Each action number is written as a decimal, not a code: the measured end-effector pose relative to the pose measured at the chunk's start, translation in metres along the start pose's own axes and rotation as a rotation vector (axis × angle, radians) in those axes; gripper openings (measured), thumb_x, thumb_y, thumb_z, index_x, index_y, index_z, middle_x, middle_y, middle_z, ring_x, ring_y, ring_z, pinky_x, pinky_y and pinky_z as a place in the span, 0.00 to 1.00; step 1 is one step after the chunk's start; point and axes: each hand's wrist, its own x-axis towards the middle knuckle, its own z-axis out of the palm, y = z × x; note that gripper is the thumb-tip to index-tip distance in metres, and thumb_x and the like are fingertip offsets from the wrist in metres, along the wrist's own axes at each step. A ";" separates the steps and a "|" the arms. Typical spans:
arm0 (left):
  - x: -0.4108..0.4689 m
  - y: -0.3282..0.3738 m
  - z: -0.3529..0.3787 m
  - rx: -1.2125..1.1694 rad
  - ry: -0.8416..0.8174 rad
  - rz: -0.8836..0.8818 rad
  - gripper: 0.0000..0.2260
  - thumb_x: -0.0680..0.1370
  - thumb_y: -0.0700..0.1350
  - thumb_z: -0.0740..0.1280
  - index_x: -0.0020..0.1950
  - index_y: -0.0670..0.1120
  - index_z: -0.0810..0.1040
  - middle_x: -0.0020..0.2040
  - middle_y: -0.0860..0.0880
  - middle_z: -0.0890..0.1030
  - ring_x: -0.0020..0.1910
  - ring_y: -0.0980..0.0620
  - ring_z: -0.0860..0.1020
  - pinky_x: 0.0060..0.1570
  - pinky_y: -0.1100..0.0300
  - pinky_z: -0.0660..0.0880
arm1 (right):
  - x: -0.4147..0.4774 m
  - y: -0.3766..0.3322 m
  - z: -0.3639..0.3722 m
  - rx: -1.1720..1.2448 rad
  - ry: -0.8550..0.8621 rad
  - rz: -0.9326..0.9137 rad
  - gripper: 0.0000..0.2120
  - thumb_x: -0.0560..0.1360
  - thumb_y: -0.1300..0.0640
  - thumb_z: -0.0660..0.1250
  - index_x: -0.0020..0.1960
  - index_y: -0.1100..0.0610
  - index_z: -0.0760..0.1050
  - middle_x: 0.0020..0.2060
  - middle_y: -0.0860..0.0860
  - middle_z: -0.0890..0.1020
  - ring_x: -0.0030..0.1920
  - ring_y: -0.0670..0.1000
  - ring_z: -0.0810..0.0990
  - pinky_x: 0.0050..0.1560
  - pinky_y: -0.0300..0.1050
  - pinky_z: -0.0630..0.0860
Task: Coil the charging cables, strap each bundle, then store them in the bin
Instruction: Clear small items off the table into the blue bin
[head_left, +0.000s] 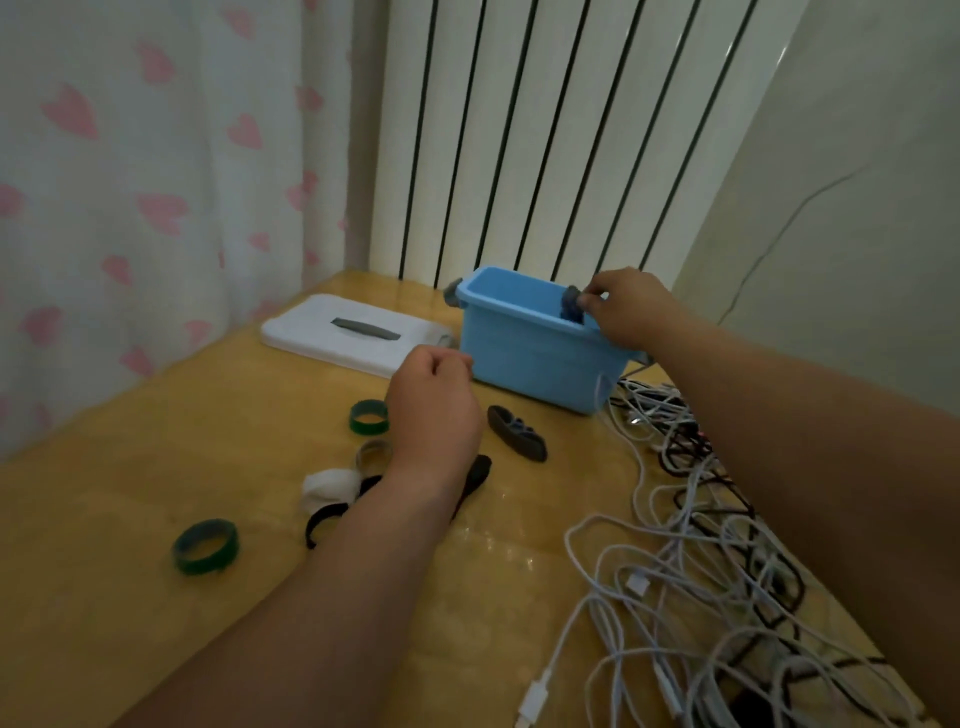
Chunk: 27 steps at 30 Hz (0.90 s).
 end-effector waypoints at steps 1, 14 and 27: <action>0.001 0.001 -0.001 -0.010 0.015 -0.010 0.11 0.85 0.43 0.60 0.53 0.52 0.82 0.53 0.54 0.83 0.53 0.50 0.81 0.54 0.48 0.82 | -0.005 -0.001 0.001 -0.003 0.043 0.017 0.12 0.83 0.50 0.66 0.58 0.56 0.83 0.58 0.57 0.84 0.57 0.59 0.80 0.52 0.50 0.74; 0.017 0.006 -0.015 -0.266 0.194 -0.132 0.12 0.83 0.38 0.61 0.46 0.46 0.82 0.41 0.49 0.83 0.40 0.49 0.78 0.40 0.57 0.73 | -0.127 -0.072 0.067 0.106 -0.280 -0.056 0.20 0.84 0.46 0.66 0.73 0.53 0.71 0.67 0.57 0.79 0.63 0.60 0.78 0.55 0.50 0.74; 0.021 0.000 -0.018 0.207 -0.011 0.085 0.11 0.80 0.45 0.62 0.48 0.41 0.81 0.45 0.42 0.84 0.45 0.43 0.81 0.48 0.46 0.81 | -0.110 -0.093 0.057 0.246 -0.422 0.076 0.16 0.79 0.41 0.70 0.55 0.52 0.74 0.47 0.55 0.83 0.44 0.56 0.85 0.47 0.53 0.85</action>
